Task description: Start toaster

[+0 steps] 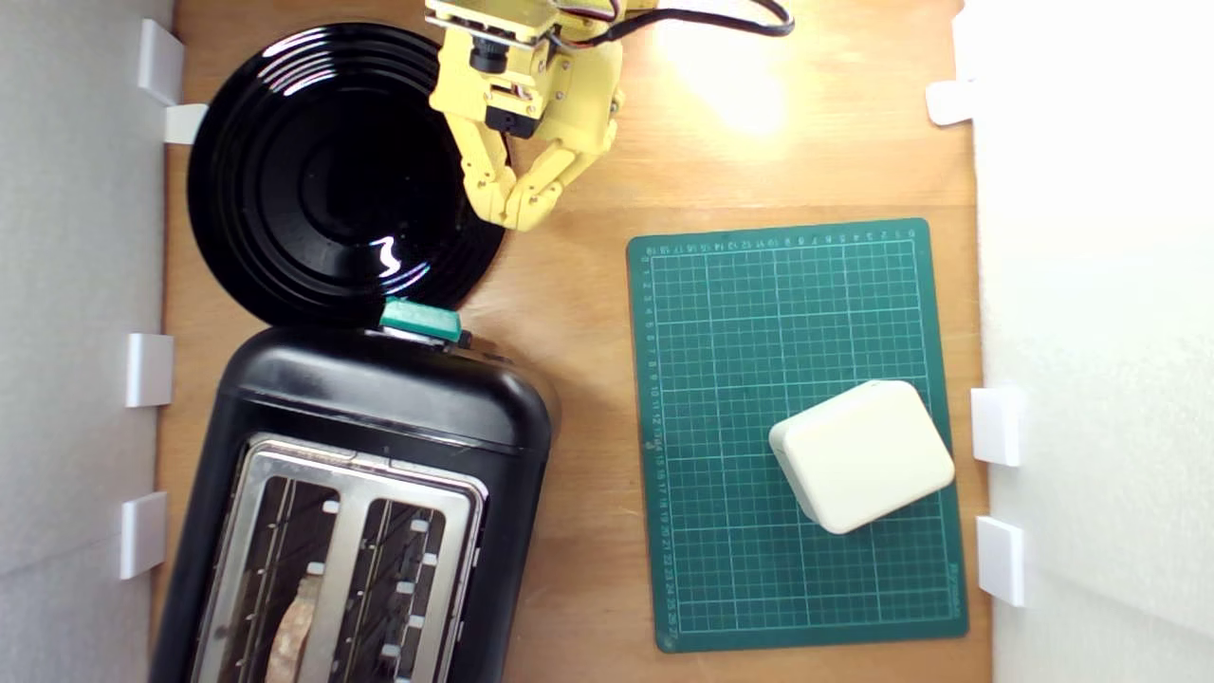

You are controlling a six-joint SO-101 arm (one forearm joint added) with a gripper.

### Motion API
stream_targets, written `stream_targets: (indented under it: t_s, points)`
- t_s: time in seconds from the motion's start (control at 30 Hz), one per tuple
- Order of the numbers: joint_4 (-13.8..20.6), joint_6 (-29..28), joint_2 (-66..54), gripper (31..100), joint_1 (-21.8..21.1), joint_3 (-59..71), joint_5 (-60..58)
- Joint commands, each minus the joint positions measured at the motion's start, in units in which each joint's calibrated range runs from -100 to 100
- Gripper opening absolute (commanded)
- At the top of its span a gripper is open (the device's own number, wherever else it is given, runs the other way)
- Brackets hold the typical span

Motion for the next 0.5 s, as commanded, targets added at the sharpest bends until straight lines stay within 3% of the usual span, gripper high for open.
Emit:
stream_targets:
  t_s: [0.0,0.23,0.37,0.47]
  points:
    - [2.43,0.39,0.36,31.4,-0.36,-4.29,-0.95]
    - [1.40,0.97,1.11,31.4,1.78,-1.29,-15.77]
    - [-4.79,5.53,0.36,31.3,5.51,3.98,-24.08]
    - [-7.04,8.26,0.28,31.3,8.68,5.89,-28.45]
